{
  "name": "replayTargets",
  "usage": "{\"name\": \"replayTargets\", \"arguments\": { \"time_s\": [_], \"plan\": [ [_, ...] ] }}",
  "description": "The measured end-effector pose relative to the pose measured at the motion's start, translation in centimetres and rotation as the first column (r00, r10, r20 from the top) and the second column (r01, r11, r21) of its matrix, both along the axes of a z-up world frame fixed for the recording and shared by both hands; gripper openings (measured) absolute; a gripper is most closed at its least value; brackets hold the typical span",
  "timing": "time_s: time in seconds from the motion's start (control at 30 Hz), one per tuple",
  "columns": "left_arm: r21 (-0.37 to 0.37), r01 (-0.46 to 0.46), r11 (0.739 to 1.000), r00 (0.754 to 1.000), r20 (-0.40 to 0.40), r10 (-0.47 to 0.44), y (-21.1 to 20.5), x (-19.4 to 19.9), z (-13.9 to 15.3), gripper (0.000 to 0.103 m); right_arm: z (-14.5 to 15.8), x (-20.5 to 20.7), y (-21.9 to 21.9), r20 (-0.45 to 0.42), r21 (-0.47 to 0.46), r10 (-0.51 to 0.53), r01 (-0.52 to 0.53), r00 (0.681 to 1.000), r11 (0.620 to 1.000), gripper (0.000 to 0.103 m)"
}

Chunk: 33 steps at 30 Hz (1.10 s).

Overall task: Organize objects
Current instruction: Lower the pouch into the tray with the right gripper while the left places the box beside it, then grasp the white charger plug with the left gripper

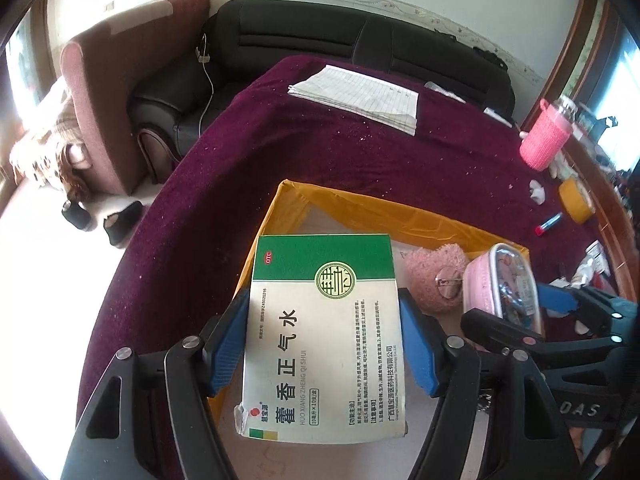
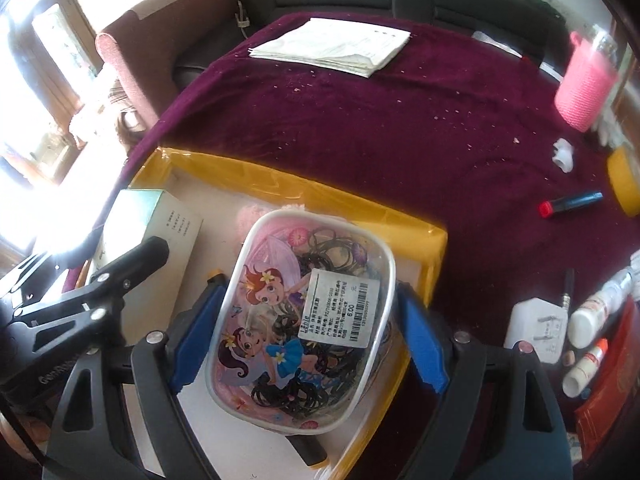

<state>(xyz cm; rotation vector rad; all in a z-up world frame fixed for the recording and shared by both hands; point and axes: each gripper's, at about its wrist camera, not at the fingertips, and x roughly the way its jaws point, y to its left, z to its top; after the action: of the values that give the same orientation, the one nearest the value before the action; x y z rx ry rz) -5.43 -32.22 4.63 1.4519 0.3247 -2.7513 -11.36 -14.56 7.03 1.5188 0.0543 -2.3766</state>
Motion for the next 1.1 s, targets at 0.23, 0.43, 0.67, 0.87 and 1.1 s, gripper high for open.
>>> {"name": "replayTargets", "arguments": {
  "time_s": [0.23, 0.43, 0.67, 0.87, 1.1],
  "plan": [
    [0.06, -0.009, 0.998, 0.998, -0.064, 0.012, -0.8, 1.2, 2.2, 0.068, 1.1, -0.5, 0.6, -0.042, -0.028, -0.022, 0.021, 0.999, 0.999, 0.087],
    [0.097, -0.081, 0.992, 0.99, -0.105, 0.091, -2.5, 3.1, 4.0, 0.068, 3.6, 0.5, 1.7, -0.065, -0.066, -0.043, 0.038, 0.997, 0.997, 0.087],
    [0.196, -0.169, 0.966, 0.949, -0.231, 0.214, -5.8, 10.9, 6.7, 0.071, 3.3, 5.3, 0.6, 0.1, -0.221, 0.137, -0.112, 0.986, 0.969, 0.087],
    [0.164, -0.196, 0.967, 0.915, -0.323, 0.24, -5.3, 16.1, 7.6, 0.072, -0.9, 5.0, -1.2, 0.166, -0.121, 0.113, -0.094, 0.98, 0.988, 0.088],
    [0.149, -0.232, 0.961, 0.906, -0.326, 0.269, -4.9, 18.1, 6.5, 0.073, -1.6, 5.0, -2.7, 0.194, -0.167, 0.102, -0.07, 0.976, 0.983, 0.09]
  ]
}}
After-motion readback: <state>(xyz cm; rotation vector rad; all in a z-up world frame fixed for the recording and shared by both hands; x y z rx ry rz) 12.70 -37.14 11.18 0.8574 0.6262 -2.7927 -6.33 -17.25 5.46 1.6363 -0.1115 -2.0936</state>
